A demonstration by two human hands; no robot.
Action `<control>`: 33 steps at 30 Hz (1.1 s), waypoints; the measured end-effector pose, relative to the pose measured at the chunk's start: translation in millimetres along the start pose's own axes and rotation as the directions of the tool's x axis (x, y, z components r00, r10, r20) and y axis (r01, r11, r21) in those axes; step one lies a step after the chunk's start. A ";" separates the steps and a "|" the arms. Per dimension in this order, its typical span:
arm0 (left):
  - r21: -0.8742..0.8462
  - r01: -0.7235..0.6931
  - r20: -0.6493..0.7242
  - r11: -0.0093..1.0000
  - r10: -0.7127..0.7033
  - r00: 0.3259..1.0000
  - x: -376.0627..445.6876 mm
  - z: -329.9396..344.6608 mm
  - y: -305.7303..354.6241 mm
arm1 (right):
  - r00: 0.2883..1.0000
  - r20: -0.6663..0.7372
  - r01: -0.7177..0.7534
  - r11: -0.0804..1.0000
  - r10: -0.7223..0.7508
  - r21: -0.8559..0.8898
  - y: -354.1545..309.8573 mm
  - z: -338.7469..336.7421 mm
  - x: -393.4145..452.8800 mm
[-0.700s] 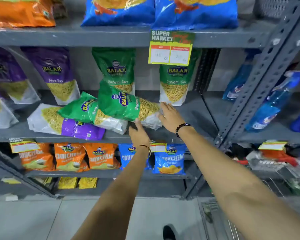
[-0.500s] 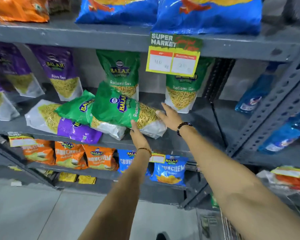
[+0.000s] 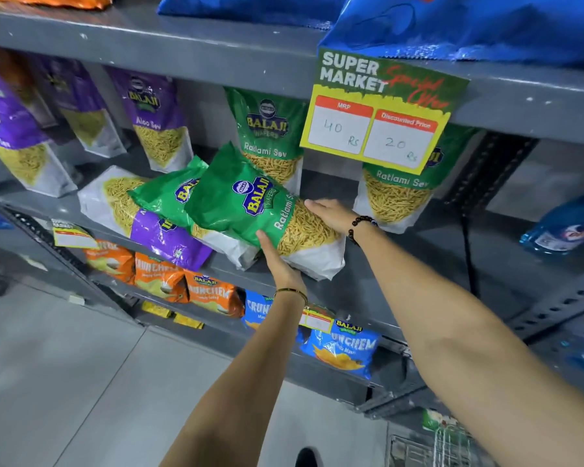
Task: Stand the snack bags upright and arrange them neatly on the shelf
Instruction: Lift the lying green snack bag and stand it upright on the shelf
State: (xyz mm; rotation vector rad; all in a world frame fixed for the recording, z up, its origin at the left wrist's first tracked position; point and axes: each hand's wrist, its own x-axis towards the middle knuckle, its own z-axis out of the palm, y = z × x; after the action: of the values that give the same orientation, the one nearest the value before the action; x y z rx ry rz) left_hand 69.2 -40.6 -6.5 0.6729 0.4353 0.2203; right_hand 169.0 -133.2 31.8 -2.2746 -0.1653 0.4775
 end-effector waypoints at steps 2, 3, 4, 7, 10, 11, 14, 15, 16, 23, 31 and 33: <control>0.006 -0.007 -0.015 1.000 0.007 1.000 -0.8 1.2 2.5 | 1.000 -0.029 -0.008 0.999 0.009 0.032 2.4 0.2 -2.8; -0.004 -0.009 -0.017 1.000 0.009 1.000 -0.8 1.4 4.4 | 0.999 -0.047 -0.013 0.998 0.016 0.054 4.1 0.7 -5.6; -0.019 0.000 -0.007 1.000 0.000 1.000 0.0 1.2 6.4 | 0.997 -0.070 -0.026 0.997 0.031 0.072 6.8 1.2 -9.3; 0.001 0.054 0.039 0.999 -0.054 0.998 0.7 -4.6 17.2 | 0.986 -0.139 -0.064 0.982 0.090 0.178 15.9 5.8 -27.4; 0.149 0.119 0.032 0.982 -0.125 0.992 -5.5 -16.3 32.8 | 0.974 -0.193 -0.034 0.915 0.121 0.402 29.3 13.2 -56.2; 0.207 0.131 0.037 0.969 -0.142 0.989 -6.5 -21.4 38.3 | 0.968 -0.213 -0.009 0.869 0.131 0.495 33.4 17.1 -67.2; 0.318 0.139 0.139 0.938 -0.192 0.972 -12.8 -36.6 54.2 | 0.940 -0.279 0.043 0.743 0.197 0.668 34.7 34.2 -106.0; 0.327 0.150 0.186 0.933 -0.219 0.958 -18.2 -41.7 58.8 | 0.935 -0.285 0.055 0.707 0.212 0.705 33.7 42.2 -119.2; 0.328 0.173 0.238 0.929 -0.258 0.936 -24.5 -46.8 63.2 | 0.936 -0.272 0.060 0.661 0.223 0.748 31.7 50.8 -132.3; 0.467 0.257 0.437 0.846 -0.473 0.765 -66.7 -85.9 86.4 | 0.944 -0.239 0.162 0.312 0.226 0.936 16.7 105.6 -213.5; 0.540 0.183 0.546 0.821 -0.508 0.666 -100.5 -93.3 106.9 | 0.886 -0.401 0.342 0.253 0.233 0.905 11.2 114.4 -264.7; 0.535 0.180 0.580 0.825 -0.514 0.633 -106.2 -87.8 111.1 | 0.873 -0.430 0.375 0.248 0.230 0.893 9.6 110.3 -271.8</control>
State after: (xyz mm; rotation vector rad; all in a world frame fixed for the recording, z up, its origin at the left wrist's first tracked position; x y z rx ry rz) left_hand -71.6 57.3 37.5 1.0307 -0.1578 -0.5467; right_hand -124.4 -136.6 34.5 -0.9938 0.2518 -0.1252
